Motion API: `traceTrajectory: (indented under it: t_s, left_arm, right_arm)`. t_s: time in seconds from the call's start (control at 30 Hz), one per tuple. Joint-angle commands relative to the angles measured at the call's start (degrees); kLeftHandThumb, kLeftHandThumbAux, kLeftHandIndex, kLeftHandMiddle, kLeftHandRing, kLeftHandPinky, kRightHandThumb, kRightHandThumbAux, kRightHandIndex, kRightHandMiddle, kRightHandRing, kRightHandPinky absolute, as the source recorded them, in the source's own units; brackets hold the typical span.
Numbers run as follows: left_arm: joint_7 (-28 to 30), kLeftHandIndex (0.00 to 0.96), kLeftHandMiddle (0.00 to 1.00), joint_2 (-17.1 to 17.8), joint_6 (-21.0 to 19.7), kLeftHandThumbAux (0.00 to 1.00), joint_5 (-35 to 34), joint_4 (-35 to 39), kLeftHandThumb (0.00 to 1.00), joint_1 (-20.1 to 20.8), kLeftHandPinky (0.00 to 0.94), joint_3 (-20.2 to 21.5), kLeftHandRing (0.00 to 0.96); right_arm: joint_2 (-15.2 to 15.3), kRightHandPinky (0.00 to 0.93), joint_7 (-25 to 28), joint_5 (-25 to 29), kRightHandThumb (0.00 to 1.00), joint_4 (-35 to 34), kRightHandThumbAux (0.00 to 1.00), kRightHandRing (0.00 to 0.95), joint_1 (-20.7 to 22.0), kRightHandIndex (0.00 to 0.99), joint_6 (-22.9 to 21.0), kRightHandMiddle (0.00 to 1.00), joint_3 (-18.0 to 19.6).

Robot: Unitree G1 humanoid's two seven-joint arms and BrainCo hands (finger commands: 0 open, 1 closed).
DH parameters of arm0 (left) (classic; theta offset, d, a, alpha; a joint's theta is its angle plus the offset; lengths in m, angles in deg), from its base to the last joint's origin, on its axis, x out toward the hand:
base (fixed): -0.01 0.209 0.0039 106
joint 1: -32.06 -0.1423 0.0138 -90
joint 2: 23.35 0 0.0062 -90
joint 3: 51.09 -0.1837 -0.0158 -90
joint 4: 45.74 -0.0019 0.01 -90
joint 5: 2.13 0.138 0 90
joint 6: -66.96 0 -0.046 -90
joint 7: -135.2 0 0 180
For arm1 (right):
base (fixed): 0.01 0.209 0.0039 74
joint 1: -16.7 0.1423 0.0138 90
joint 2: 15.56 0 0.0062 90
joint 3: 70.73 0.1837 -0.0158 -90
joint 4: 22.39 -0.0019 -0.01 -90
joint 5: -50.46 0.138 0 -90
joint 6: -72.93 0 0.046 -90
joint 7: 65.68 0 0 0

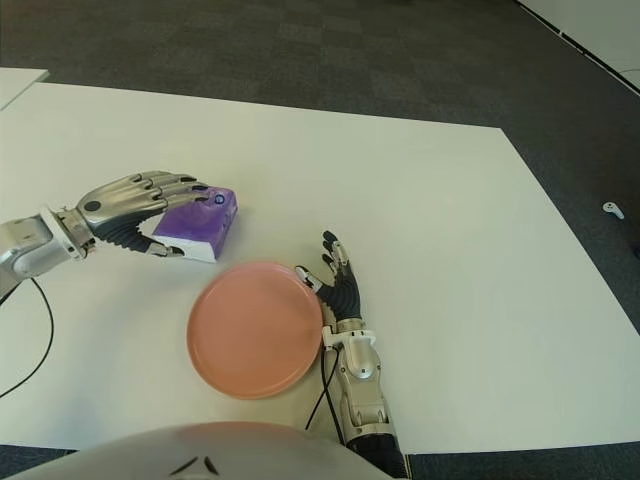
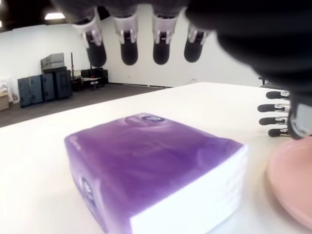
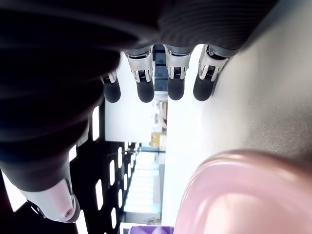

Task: Put the tissue paper into the plate.

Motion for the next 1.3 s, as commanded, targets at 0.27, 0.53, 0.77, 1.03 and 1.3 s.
traceTrajectory:
  t_s: [0.27, 0.53, 0.77, 1.03, 1.3]
  left_arm:
    - [1.3, 0.000, 0.000, -1.3, 0.4, 0.384, 2.6, -3.5, 0.065, -0.1, 0.000, -0.5, 0.000]
    - [-0.1, 0.000, 0.000, -2.3, 0.6, 0.386, 5.6, -6.0, 0.053, 0.8, 0.000, -0.8, 0.000]
    - [-2.2, 0.000, 0.000, -3.6, 0.6, 0.384, 8.0, -9.2, 0.052, 2.6, 0.000, -1.4, 0.000]
    - [-6.8, 0.000, 0.000, -5.2, 0.1, 0.373, 12.1, -15.5, 0.040, 6.5, 0.000, -3.8, 0.000]
    - [-13.5, 0.000, 0.000, -7.5, -1.5, 0.362, 15.8, -23.0, 0.020, 9.8, 0.000, -7.2, 0.000]
  right_arm:
    - [0.2, 0.000, 0.1, -0.2, 0.000, 4.6, 0.694, 0.000, -2.6, 0.000, -3.9, 0.000, -0.2]
    - [0.9, 0.000, -0.1, -0.5, 0.000, 7.5, 0.663, 0.000, -1.5, 0.000, -1.3, 0.000, 0.1]
    - [0.7, 0.000, 0.0, 0.1, 0.000, 5.4, 0.682, 0.000, -2.3, 0.000, -4.0, 0.000, 0.1]
    - [0.0, 0.000, -0.2, 0.7, 0.000, 4.4, 0.714, 0.000, -2.5, 0.000, -5.9, 0.006, 0.2]
    - [-0.3, 0.000, 0.0, 0.9, 0.000, 4.4, 0.724, 0.000, -2.5, 0.000, -5.7, 0.006, 0.3]
